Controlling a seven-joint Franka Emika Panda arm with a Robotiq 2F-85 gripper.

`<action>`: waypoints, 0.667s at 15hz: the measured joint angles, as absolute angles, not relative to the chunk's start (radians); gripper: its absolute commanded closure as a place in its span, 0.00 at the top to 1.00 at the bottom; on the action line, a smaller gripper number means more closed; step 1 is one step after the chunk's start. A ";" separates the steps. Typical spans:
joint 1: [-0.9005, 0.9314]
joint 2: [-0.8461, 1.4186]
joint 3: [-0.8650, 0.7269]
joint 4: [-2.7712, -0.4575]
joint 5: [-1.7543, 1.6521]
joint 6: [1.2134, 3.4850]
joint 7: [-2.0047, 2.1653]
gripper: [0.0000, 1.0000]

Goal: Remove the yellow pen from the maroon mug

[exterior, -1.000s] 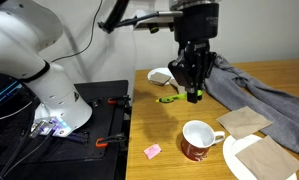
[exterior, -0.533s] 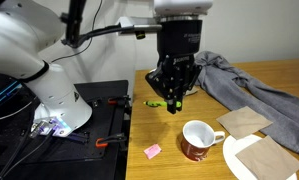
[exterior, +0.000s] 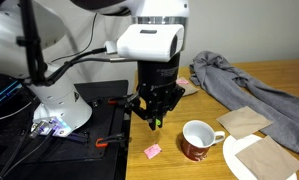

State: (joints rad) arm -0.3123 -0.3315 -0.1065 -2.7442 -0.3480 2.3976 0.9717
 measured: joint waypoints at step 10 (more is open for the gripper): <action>-0.350 -0.227 -0.114 -2.781 -0.246 2.590 0.994 0.04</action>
